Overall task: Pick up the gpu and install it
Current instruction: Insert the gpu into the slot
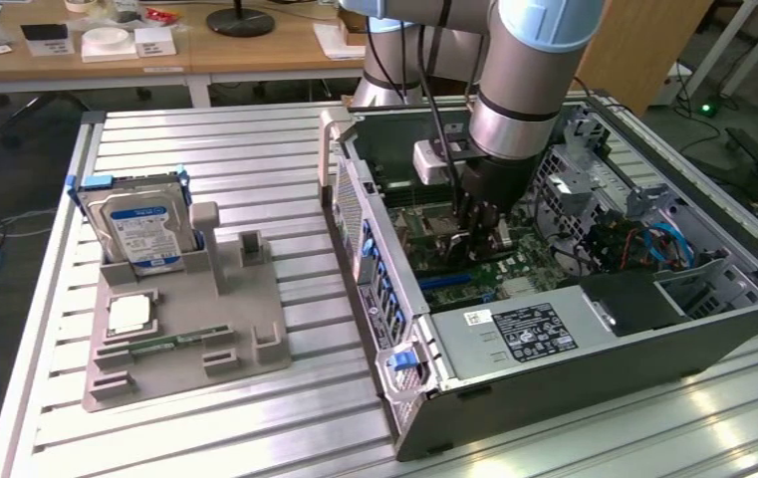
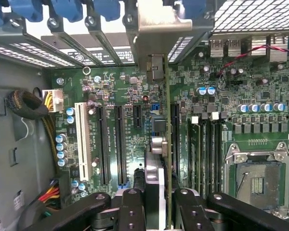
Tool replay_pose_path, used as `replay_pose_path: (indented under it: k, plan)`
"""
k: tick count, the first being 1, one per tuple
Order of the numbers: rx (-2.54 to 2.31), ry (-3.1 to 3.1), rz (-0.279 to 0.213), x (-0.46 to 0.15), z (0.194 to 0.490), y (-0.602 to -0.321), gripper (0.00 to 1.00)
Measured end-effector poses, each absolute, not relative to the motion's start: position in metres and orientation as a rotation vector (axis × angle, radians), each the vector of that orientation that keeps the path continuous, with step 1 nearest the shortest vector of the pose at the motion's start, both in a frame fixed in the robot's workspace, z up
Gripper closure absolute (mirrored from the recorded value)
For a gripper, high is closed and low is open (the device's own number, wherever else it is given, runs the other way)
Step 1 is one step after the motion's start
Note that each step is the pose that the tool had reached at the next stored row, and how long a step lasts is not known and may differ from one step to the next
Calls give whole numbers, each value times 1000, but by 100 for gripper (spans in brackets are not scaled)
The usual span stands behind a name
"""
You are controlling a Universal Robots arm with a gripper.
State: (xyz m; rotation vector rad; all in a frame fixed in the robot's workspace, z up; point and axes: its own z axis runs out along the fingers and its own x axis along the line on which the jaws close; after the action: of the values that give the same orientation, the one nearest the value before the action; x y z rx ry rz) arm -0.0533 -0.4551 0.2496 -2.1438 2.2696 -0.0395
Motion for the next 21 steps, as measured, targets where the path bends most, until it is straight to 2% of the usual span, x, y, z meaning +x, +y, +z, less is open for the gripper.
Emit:
replay_pose_path:
  k: [21]
  plan:
    - [-2144, 2270, -40, -60, 240, -458, 72]
